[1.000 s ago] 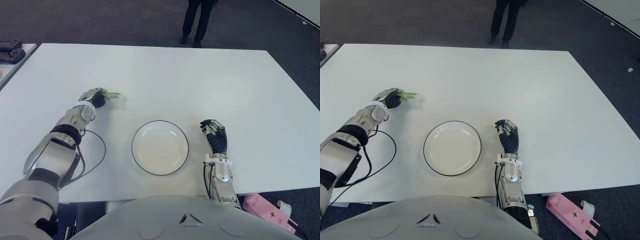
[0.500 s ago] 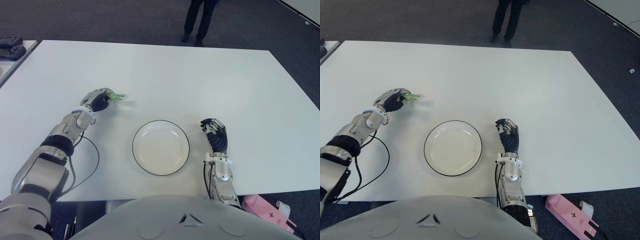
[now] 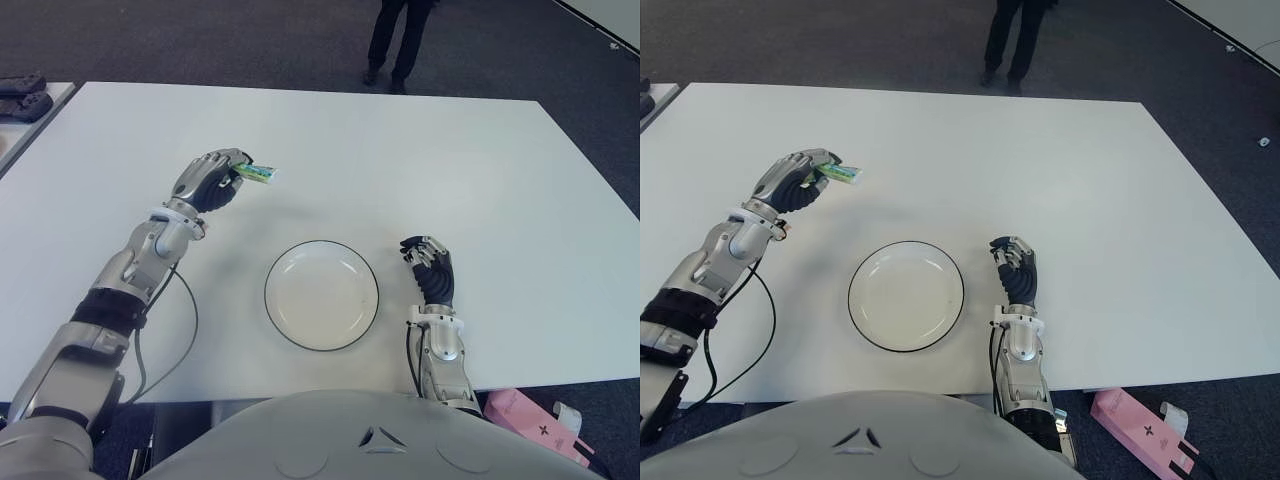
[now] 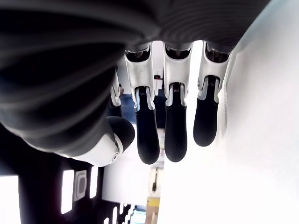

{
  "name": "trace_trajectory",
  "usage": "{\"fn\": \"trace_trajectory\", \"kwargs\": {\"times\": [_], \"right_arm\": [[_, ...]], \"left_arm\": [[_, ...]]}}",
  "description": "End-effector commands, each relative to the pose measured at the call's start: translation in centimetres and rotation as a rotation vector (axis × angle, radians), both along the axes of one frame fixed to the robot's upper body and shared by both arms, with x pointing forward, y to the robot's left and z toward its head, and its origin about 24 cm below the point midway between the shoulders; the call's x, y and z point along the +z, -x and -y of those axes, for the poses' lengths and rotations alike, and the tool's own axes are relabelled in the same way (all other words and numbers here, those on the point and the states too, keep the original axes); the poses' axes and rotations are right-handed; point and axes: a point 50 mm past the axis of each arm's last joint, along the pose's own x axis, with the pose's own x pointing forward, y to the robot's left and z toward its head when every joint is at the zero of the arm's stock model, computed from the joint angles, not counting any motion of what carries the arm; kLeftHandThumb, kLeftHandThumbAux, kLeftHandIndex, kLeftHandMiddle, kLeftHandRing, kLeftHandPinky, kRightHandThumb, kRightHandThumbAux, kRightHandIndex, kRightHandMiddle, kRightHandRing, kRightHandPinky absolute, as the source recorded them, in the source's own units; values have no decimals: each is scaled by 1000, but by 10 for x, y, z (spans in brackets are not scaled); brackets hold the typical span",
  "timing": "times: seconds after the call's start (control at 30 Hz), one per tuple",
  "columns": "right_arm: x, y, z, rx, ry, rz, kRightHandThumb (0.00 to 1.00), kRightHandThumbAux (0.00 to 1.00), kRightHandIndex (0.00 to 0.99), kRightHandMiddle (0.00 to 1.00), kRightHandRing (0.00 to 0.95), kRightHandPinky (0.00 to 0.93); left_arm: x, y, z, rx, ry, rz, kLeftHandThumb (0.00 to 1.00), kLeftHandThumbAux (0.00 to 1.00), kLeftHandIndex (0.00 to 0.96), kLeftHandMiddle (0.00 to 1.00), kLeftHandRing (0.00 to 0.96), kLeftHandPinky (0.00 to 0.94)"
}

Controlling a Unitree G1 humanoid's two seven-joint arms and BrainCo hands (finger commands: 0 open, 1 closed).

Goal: Put the toothpaste on the table into the plate.

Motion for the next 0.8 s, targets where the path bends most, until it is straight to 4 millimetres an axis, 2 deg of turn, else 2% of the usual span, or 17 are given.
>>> {"fn": "trace_trajectory", "kwargs": {"times": [0.03, 0.23, 0.67, 0.8], "right_arm": [[-8, 4, -2, 2, -12, -49, 710, 728, 427, 465, 451, 447], [-7, 4, -3, 1, -14, -44, 710, 727, 427, 466, 450, 448], [-6, 2, -3, 14, -21, -34, 710, 726, 428, 463, 439, 437], [-5, 2, -2, 9, -19, -38, 710, 726, 428, 462, 438, 436]], "left_arm": [[11, 13, 16, -58, 64, 75, 843, 671, 423, 562, 874, 870], [18, 22, 35, -148, 80, 153, 842, 672, 420, 562, 882, 874], [11, 46, 80, -427, 194, 140, 840, 673, 413, 560, 870, 857], [12, 58, 99, -569, 225, 141, 841, 673, 412, 564, 872, 864]]}}
